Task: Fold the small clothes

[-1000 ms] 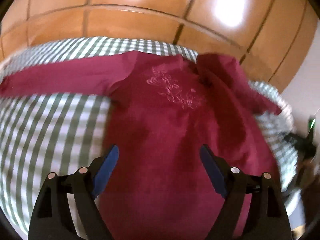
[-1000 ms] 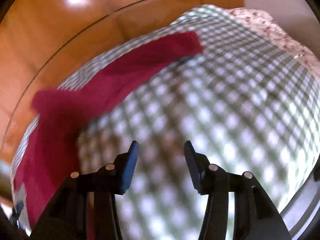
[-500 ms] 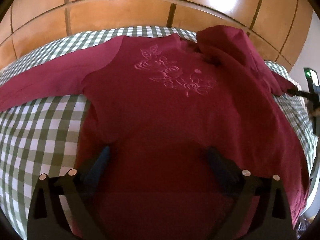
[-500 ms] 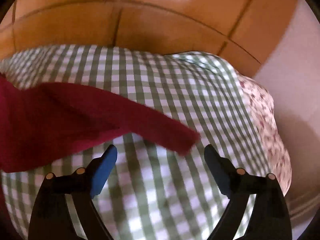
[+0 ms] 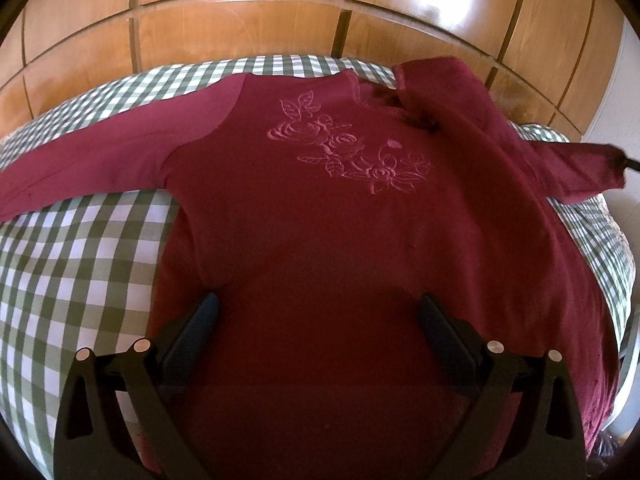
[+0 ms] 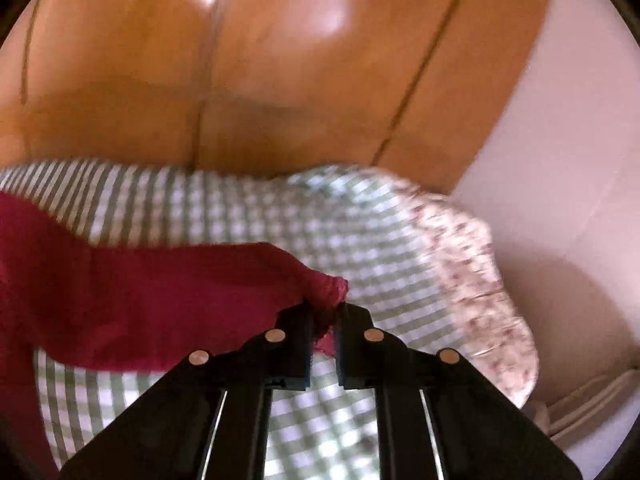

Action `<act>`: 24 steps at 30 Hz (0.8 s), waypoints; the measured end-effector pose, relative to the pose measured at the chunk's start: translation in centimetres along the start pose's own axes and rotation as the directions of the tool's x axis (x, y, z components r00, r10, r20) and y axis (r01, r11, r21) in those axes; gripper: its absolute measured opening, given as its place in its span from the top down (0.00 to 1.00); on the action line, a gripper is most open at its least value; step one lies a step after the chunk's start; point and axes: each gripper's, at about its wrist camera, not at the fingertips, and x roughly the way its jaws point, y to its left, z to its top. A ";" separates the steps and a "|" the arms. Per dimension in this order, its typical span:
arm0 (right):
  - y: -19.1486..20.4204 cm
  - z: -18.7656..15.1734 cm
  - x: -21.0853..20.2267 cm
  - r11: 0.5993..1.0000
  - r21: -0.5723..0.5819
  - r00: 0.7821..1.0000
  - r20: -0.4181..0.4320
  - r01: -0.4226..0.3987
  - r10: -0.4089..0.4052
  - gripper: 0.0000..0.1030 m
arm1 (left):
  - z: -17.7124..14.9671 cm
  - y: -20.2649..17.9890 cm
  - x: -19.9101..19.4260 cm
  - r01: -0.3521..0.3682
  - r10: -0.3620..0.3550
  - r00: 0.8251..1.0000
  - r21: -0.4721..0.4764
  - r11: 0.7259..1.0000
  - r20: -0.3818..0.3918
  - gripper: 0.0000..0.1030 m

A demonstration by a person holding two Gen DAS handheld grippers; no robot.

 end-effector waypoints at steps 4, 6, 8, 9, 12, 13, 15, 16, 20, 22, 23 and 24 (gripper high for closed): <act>-3.2 1.5 2.2 0.991 0.028 0.990 -0.035 0.134 -0.133 0.93 | 0.0 -0.1 0.0 -0.002 0.002 1.000 0.000 1.000 0.003 0.04; -4.2 1.3 4.8 0.976 0.024 0.974 -0.079 0.215 -0.212 0.93 | 0.0 -0.1 0.0 -0.002 0.002 1.000 0.000 1.000 0.002 0.04; -5.5 0.4 8.2 0.959 0.039 0.949 -0.155 0.282 -0.273 0.93 | 0.0 -0.1 0.0 -0.005 0.005 1.000 0.002 1.000 0.002 0.04; -6.1 -0.3 10.2 0.953 0.064 0.937 -0.208 0.298 -0.279 0.93 | 0.0 -0.2 0.0 -0.006 0.006 1.000 0.003 1.000 0.001 0.04; -5.6 -1.8 13.0 0.937 0.023 0.910 -0.247 0.349 -0.333 0.93 | 0.0 -0.3 0.0 -0.011 0.011 1.000 0.007 1.000 -0.002 0.04; -5.2 -2.4 13.9 0.931 0.002 0.898 -0.264 0.365 -0.352 0.93 | 0.0 -0.3 0.0 -0.011 0.011 1.000 0.007 1.000 -0.003 0.04; -5.0 -3.3 14.7 0.929 -0.007 0.886 -0.300 0.370 -0.355 0.84 | 0.0 -0.3 0.0 -0.008 0.008 1.000 0.006 1.000 -0.003 0.04; -5.0 -3.8 14.5 0.936 0.017 0.891 -0.315 0.351 -0.328 0.78 | 0.1 -0.3 0.1 -0.007 0.007 1.000 0.005 1.000 -0.002 0.04; -3.7 -4.8 9.4 0.955 0.108 0.944 -0.215 0.276 -0.248 0.44 | 0.1 -0.1 0.0 0.000 0.000 1.000 0.000 1.000 0.001 0.04; -2.1 -5.6 7.0 0.983 0.150 0.974 -0.214 0.102 -0.069 0.45 | 0.2 0.1 -0.3 0.010 -0.010 1.000 -0.021 1.000 0.003 0.04; -1.1 -6.3 5.7 0.985 0.171 0.973 -0.224 -0.010 0.049 0.45 | 0.2 0.4 -0.7 0.029 -0.028 1.000 -0.045 0.999 0.005 0.04; -0.1 -6.9 4.5 0.979 0.181 0.965 -0.228 -0.089 0.130 0.45 | 0.3 0.8 -1.1 0.041 -0.041 0.999 -0.068 0.997 0.011 0.08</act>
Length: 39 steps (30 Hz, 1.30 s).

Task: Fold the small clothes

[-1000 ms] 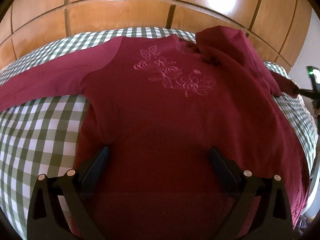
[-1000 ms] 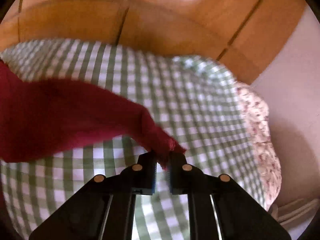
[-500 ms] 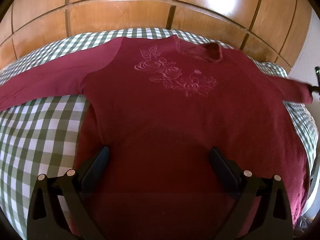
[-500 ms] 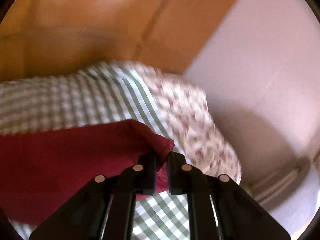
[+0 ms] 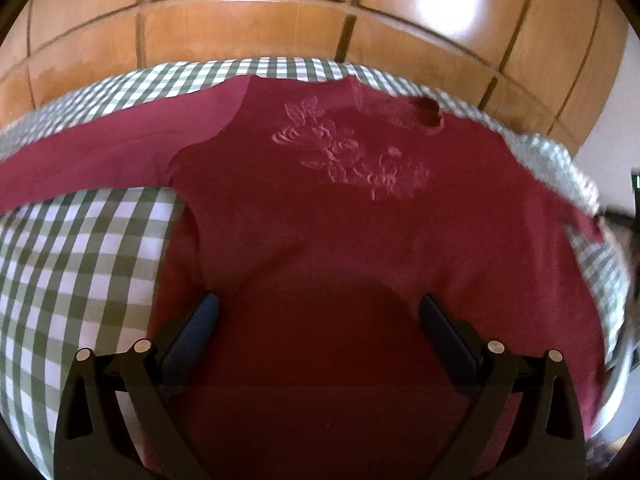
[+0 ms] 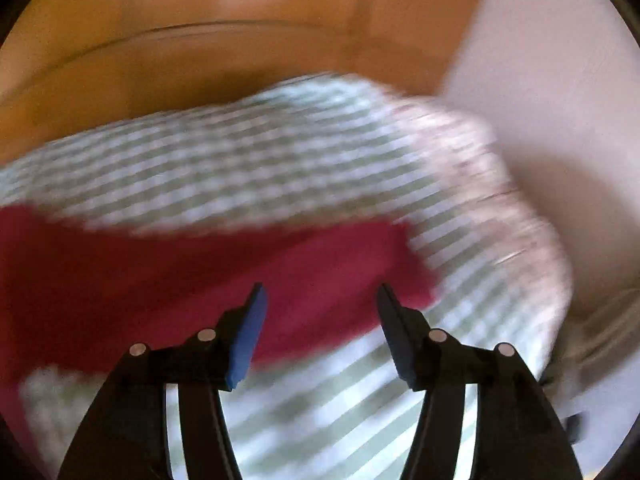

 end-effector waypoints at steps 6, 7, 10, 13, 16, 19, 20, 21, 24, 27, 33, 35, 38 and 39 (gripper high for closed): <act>7.7 -9.1 -5.6 0.893 -0.100 0.892 -0.170 -0.440 0.420 0.53 | -0.8 3.7 -5.0 0.043 -0.039 0.999 -0.145 0.988 0.032 0.14; 8.7 -10.7 -6.2 0.867 -0.099 0.863 -0.201 -0.489 0.464 0.54 | -1.1 4.1 -5.7 0.045 -0.041 0.999 -0.150 0.988 0.027 0.15; 10.7 -14.4 -7.6 0.811 -0.081 0.795 -0.273 -0.580 0.542 0.54 | -2.8 5.6 -7.4 0.068 -0.070 0.998 -0.183 0.981 0.000 0.21; 11.5 -16.6 -8.7 0.805 -0.085 0.785 -0.302 -0.587 0.541 0.65 | -5.0 6.0 -8.6 0.099 -0.106 0.994 -0.188 0.977 -0.027 0.26; 11.4 -18.0 -9.7 0.791 -0.063 0.762 -0.326 -0.609 0.560 0.79 | -6.9 5.3 -8.7 0.111 -0.123 0.990 -0.161 0.981 -0.066 0.34; 12.2 -19.2 -10.4 0.788 -0.105 0.765 -0.347 -0.607 0.543 0.91 | -7.9 5.3 -8.7 0.083 -0.096 0.993 -0.165 0.983 -0.069 0.62; 12.7 -19.6 -10.8 0.802 -0.134 0.787 -0.341 -0.582 0.514 0.92 | -7.8 5.8 -8.8 0.069 -0.082 0.995 -0.188 0.980 -0.065 0.79; 13.1 -19.6 -11.3 0.815 -0.166 0.810 -0.330 -0.555 0.484 0.93 | -7.8 6.3 -9.0 0.079 -0.093 0.994 -0.211 0.974 -0.057 0.85; 12.7 -18.6 -12.7 0.834 -0.212 0.851 -0.267 -0.510 0.452 0.94 | -7.8 6.5 -9.9 0.080 -0.091 0.995 -0.213 0.974 -0.045 0.89; 11.5 -18.7 -12.3 0.846 -0.223 0.864 -0.275 -0.484 0.422 0.94 | -8.7 6.1 -9.6 0.068 -0.086 0.993 -0.197 0.978 -0.083 0.89; 11.5 -20.2 -10.6 0.863 -0.202 0.865 -0.317 -0.463 0.390 0.90 | -8.2 6.1 -10.5 0.029 -0.049 0.994 -0.184 0.982 -0.103 0.67; 11.3 -19.9 -10.3 0.859 -0.161 0.849 -0.322 -0.485 0.419 0.86 | -7.4 6.6 -11.4 0.007 -0.017 0.998 -0.198 0.980 -0.053 0.40; 9.0 -17.8 -9.9 0.857 -0.087 0.836 -0.294 -0.507 0.464 0.60 | -5.5 6.0 -12.5 0.024 -0.018 0.999 -0.201 0.979 0.034 0.35; 8.1 -17.2 -10.0 0.861 -0.050 0.838 -0.266 -0.506 0.477 0.57 | -4.9 5.7 -12.5 0.021 -0.012 0.999 -0.188 0.982 0.050 0.33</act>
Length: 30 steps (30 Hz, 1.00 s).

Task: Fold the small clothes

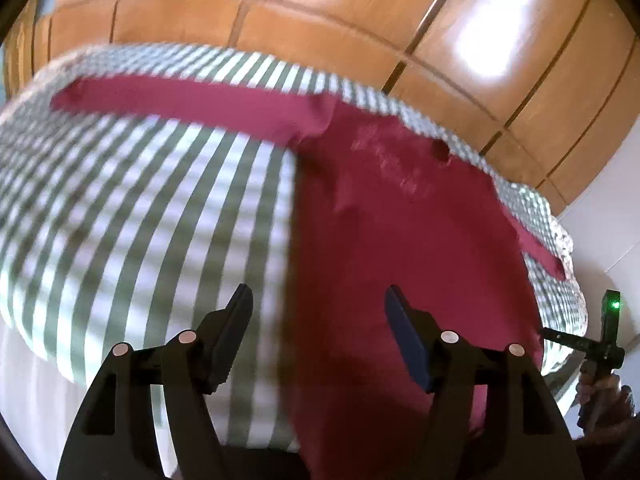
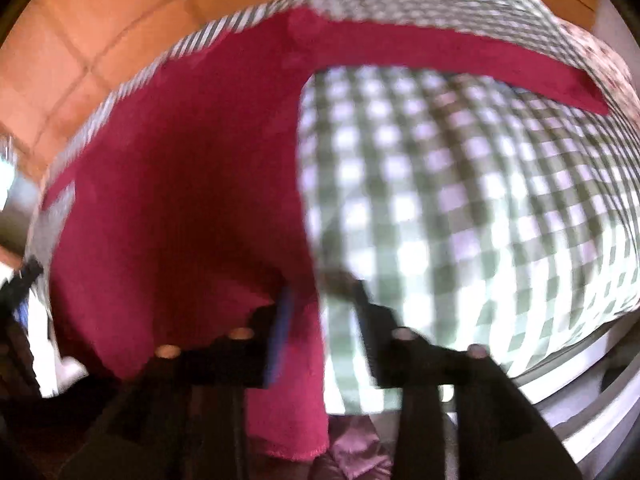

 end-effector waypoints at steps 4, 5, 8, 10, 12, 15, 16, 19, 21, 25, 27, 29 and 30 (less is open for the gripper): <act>-5.2 2.7 -1.8 0.977 0.215 0.993 0.111 0.003 -0.028 0.52 | 2.1 -3.4 1.7 0.001 -0.007 0.999 0.114 0.993 0.051 0.22; -6.8 3.3 -1.7 0.963 0.269 0.991 0.122 0.014 -0.048 0.51 | 2.5 -4.1 2.4 0.004 -0.011 0.999 0.135 0.991 0.046 0.22; -11.6 5.3 -1.7 0.909 0.418 0.982 0.168 0.004 -0.081 0.51 | 3.5 -6.7 4.7 0.007 -0.016 0.999 0.201 0.980 0.045 0.22; -14.2 6.4 -1.8 0.868 0.497 0.975 0.202 -0.017 -0.097 0.51 | 4.3 -8.0 7.0 -0.024 0.013 0.999 0.245 0.969 0.047 0.22; -16.7 7.2 -1.8 0.821 0.569 0.967 0.234 -0.051 -0.103 0.50 | 4.7 -8.4 8.7 -0.054 0.041 0.998 0.252 0.966 0.055 0.17; -20.8 9.4 -1.0 0.742 0.665 0.959 0.260 -0.091 -0.115 0.50 | 5.3 -8.1 11.7 -0.082 0.078 0.997 0.218 0.973 0.029 0.13; -21.5 9.8 -0.9 0.728 0.681 0.957 0.258 -0.080 -0.136 0.50 | 5.4 -7.5 13.1 -0.083 0.087 0.996 0.200 0.976 -0.009 0.13; -24.0 11.4 -0.3 0.674 0.733 0.950 0.266 -0.087 -0.166 0.50 | 5.1 -6.5 14.6 -0.051 0.058 0.998 0.161 0.986 -0.038 0.05; -25.0 12.2 -0.1 0.656 0.749 0.947 0.269 -0.090 -0.177 0.52 | 5.1 -6.6 14.6 -0.048 0.056 0.997 0.171 0.984 -0.044 0.04; -26.0 13.8 0.2 0.661 0.750 0.945 0.240 -0.034 -0.224 0.94 | 5.2 -6.6 14.8 -0.037 0.044 0.998 0.165 0.986 -0.042 0.04; -25.8 13.3 -0.3 0.683 0.730 0.938 0.206 0.043 -0.280 0.95 | 5.1 -6.6 14.7 -0.035 0.042 0.998 0.164 0.986 -0.039 0.04; -25.6 12.6 0.1 0.699 0.702 0.926 0.164 0.132 -0.340 0.98 | 5.2 -6.6 14.8 -0.039 0.046 0.998 0.168 0.985 -0.037 0.04; -25.8 11.8 0.3 0.699 0.697 0.922 0.150 0.158 -0.357 1.00 | 5.2 -6.6 14.9 -0.042 0.049 0.998 0.169 0.985 -0.037 0.04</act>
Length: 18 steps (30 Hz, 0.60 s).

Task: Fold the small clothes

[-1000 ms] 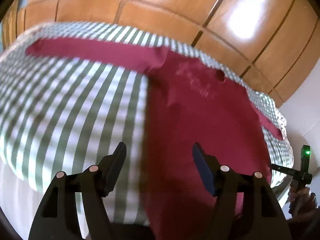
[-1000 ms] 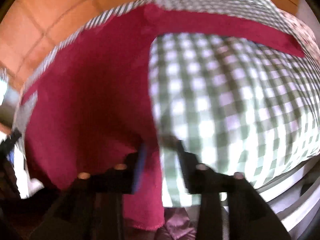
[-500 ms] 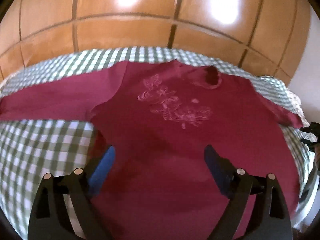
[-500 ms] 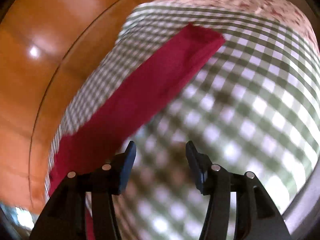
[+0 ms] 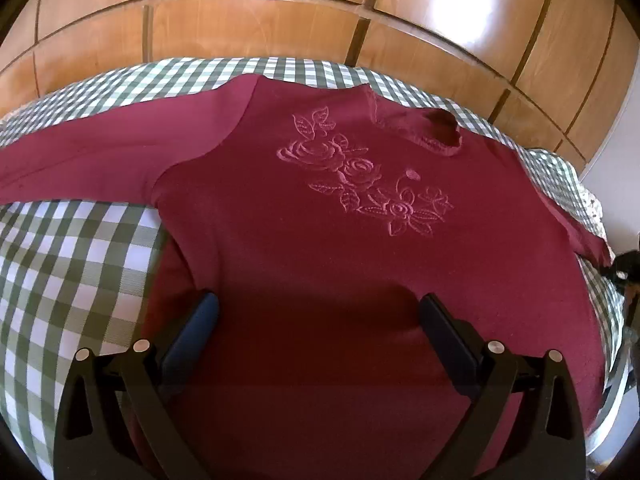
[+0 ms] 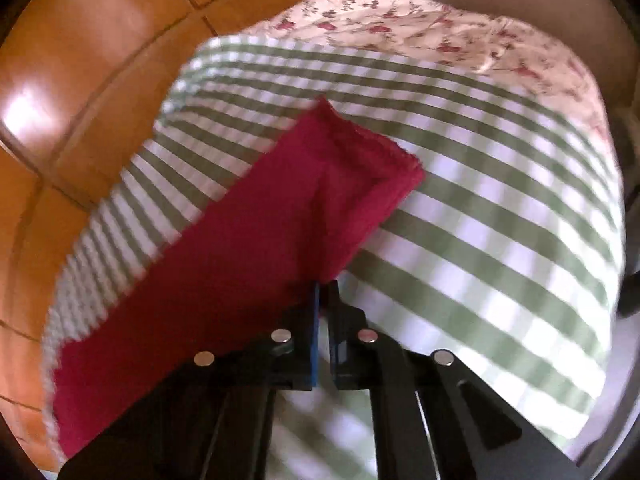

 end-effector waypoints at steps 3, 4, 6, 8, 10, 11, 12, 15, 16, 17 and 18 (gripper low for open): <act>-1.4 -0.4 0.2 1.000 0.031 1.000 0.014 -0.004 0.004 1.00 | -0.4 -0.1 -0.4 -0.002 0.002 1.000 0.000 1.000 0.000 0.04; -1.5 -0.3 0.3 0.999 0.037 1.000 0.012 -0.008 0.008 1.00 | -0.4 -0.2 -0.4 -0.002 0.002 1.000 0.001 1.000 0.000 0.04; -1.4 -0.2 0.3 0.999 0.037 1.000 0.007 -0.013 0.013 1.00 | -0.4 -0.2 -0.3 -0.002 0.002 1.000 0.005 1.000 0.002 0.04; -1.6 0.0 0.2 0.998 0.055 0.999 0.005 -0.039 0.038 0.93 | -0.3 -0.2 -0.3 -0.004 0.004 1.000 0.008 1.000 0.002 0.04; -2.0 -0.1 -0.4 0.990 0.098 0.995 0.004 -0.102 0.102 0.75 | -0.2 -0.2 -0.2 -0.005 0.005 1.000 0.010 1.000 0.002 0.04; -2.1 -0.3 -0.8 0.984 0.114 0.991 0.011 -0.133 0.133 0.64 | -0.2 -0.2 -0.2 -0.003 0.003 1.000 0.009 1.000 0.003 0.04; -2.0 -0.5 -1.1 0.983 0.115 0.990 0.016 -0.144 0.143 0.58 | -0.2 -0.2 -0.2 -0.003 0.003 1.000 0.010 1.000 0.002 0.04; -1.4 -1.1 -1.7 0.977 0.121 0.985 0.014 -0.175 0.174 0.28 | -0.3 -0.2 -0.2 -0.005 0.005 1.000 0.011 1.000 0.002 0.04; -1.1 -1.5 -2.0 0.973 0.119 0.980 0.017 -0.197 0.196 0.23 | -0.3 -0.2 -0.2 -0.006 0.006 1.000 0.013 1.000 0.001 0.04; -0.9 -1.8 -2.4 0.973 0.109 0.979 0.021 -0.205 0.203 0.21 | -0.2 -0.2 -0.2 -0.006 0.006 1.000 0.014 1.000 0.002 0.04; -0.8 -1.8 -2.4 0.973 0.103 0.979 0.021 -0.205 0.204 0.21 | -0.2 -0.1 -0.2 -0.007 0.007 1.000 0.015 1.000 0.002 0.04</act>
